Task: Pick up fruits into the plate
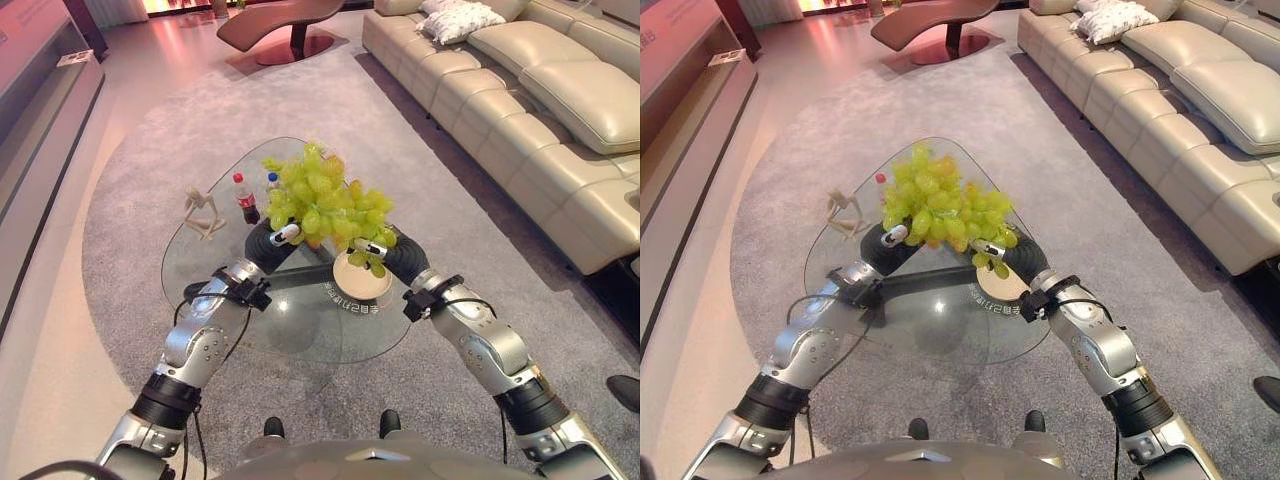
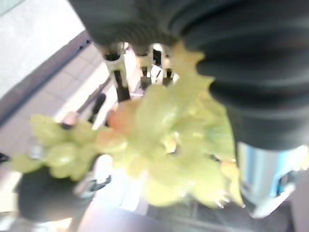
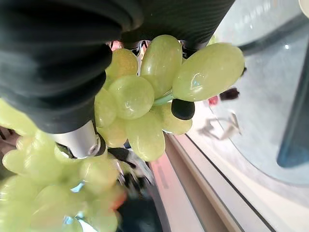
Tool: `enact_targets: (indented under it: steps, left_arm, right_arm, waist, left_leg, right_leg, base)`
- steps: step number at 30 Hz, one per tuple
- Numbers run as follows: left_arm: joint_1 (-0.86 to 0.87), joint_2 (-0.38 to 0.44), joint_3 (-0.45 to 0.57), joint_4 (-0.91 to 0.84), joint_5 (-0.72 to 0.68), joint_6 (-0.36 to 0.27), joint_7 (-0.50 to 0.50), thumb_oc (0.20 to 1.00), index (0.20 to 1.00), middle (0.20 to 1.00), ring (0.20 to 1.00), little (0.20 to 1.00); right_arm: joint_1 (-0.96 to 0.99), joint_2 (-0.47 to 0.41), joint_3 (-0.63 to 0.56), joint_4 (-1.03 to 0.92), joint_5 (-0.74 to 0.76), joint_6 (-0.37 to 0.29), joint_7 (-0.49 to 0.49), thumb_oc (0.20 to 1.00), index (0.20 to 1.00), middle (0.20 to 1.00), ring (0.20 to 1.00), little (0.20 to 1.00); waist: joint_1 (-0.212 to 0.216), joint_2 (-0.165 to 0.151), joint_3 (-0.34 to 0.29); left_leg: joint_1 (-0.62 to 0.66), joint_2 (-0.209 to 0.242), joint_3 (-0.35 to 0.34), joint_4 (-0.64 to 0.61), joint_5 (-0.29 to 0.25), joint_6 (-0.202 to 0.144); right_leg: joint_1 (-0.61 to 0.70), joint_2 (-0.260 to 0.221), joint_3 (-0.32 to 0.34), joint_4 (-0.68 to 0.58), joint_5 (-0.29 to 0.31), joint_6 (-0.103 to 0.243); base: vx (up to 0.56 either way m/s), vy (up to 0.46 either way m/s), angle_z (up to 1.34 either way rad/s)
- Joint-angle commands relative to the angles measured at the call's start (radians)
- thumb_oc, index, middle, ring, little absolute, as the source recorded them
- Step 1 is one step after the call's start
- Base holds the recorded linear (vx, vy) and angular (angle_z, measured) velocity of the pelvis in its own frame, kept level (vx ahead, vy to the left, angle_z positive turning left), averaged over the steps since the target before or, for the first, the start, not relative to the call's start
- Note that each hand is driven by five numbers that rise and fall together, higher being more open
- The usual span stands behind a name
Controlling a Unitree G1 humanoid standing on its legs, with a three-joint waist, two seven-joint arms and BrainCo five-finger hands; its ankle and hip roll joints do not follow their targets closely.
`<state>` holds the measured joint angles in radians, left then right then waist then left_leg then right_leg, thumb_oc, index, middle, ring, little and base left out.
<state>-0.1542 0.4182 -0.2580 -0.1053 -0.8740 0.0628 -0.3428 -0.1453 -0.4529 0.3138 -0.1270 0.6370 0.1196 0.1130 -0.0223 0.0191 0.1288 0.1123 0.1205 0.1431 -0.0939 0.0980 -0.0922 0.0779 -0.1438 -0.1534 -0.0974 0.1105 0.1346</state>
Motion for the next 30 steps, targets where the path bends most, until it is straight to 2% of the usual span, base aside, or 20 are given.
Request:
enact_targets:
  steps: [1,5,11,18,19,20,26,30]
  left_arm:
    - [-0.014,0.042,0.03,-0.01,0.05,-0.02,-0.035,1.0,1.0,1.0,1.0,1.0]
    - [-0.002,0.05,0.016,0.013,0.122,0.0,-0.046,1.0,1.0,1.0,1.0,1.0]
    - [0.019,0.053,-0.016,0.08,0.231,0.037,-0.008,1.0,1.0,1.0,1.0,1.0]
    - [0.081,0.013,-0.066,0.331,0.347,0.084,0.055,1.0,1.0,1.0,1.0,1.0]
    - [0.093,0.008,-0.069,0.384,0.361,0.061,0.057,1.0,1.0,1.0,1.0,1.0]
    - [0.101,0.0,-0.069,0.419,0.358,0.071,0.075,1.0,1.0,1.0,1.0,1.0]
    - [0.139,-0.03,-0.054,0.7,0.421,0.032,0.086,1.0,1.0,1.0,1.0,1.0]
    - [0.104,-0.072,0.018,0.933,0.432,-0.044,0.209,1.0,1.0,1.0,1.0,1.0]
  right_arm:
    - [-0.04,0.019,-0.068,-0.069,0.01,-0.124,-0.037,0.2,0.2,0.2,0.2,0.2]
    - [-0.033,0.023,-0.069,-0.072,0.019,-0.132,-0.057,0.2,0.2,0.2,0.2,0.2]
    - [-0.022,0.029,-0.066,-0.063,0.032,-0.153,-0.083,0.2,0.2,0.2,0.2,0.2]
    - [-0.015,0.044,-0.08,-0.023,0.037,-0.192,-0.113,0.2,0.2,0.2,0.2,0.2]
    - [-0.013,0.045,-0.085,-0.009,0.04,-0.198,-0.121,0.2,0.2,0.2,0.2,0.2]
    - [-0.012,0.047,-0.087,0.001,0.038,-0.192,-0.128,0.2,0.2,0.2,0.2,0.2]
    - [-0.021,0.039,-0.094,0.11,0.005,-0.202,-0.136,0.2,0.2,0.2,0.2,0.2]
    - [-0.098,0.029,-0.106,0.224,-0.027,-0.217,-0.176,0.2,0.2,0.2,0.2,0.2]
  waist:
    - [0.001,-0.019,-0.021]
    - [-0.001,-0.015,-0.021]
    - [-0.004,-0.011,-0.019]
    - [-0.007,-0.01,-0.01]
    - [-0.007,-0.01,-0.007]
    - [-0.007,-0.011,-0.005]
    - [0.0,-0.013,0.027]
    - [0.011,-0.014,0.08]
  left_leg:
    - [0.039,-0.022,-0.016,0.019,-0.147,0.023]
    - [0.041,-0.022,-0.011,0.019,-0.147,0.024]
    - [0.04,-0.021,-0.004,0.021,-0.145,0.025]
    - [0.033,-0.023,0.0,0.025,-0.145,0.03]
    - [0.031,-0.023,0.001,0.025,-0.145,0.031]
    - [0.028,-0.023,0.003,0.026,-0.144,0.031]
    - [0.002,-0.028,0.0,0.028,-0.14,0.032]
    - [-0.052,-0.035,-0.015,0.037,-0.131,0.032]
  right_leg:
    - [0.075,-0.016,-0.04,0.065,-0.144,-0.004]
    - [0.075,-0.016,-0.038,0.063,-0.143,-0.003]
    - [0.071,-0.014,-0.038,0.066,-0.144,-0.001]
    - [0.061,-0.007,-0.036,0.074,-0.15,-0.004]
    - [0.058,-0.006,-0.036,0.075,-0.15,-0.004]
    - [0.056,-0.006,-0.036,0.076,-0.151,-0.004]
    - [0.029,-0.005,-0.04,0.079,-0.149,-0.006]
    - [-0.02,-0.003,-0.041,0.092,-0.147,-0.013]
  base:
    - [0.0,0.0,0.0]
    - [0.0,0.0,0.0]
    - [0.0,0.0,0.0]
    - [0.0,0.0,0.0]
    - [0.0,0.0,0.0]
    - [0.0,0.0,0.0]
    - [-0.04,-0.009,-0.02]
    - [-0.13,-0.006,0.01]
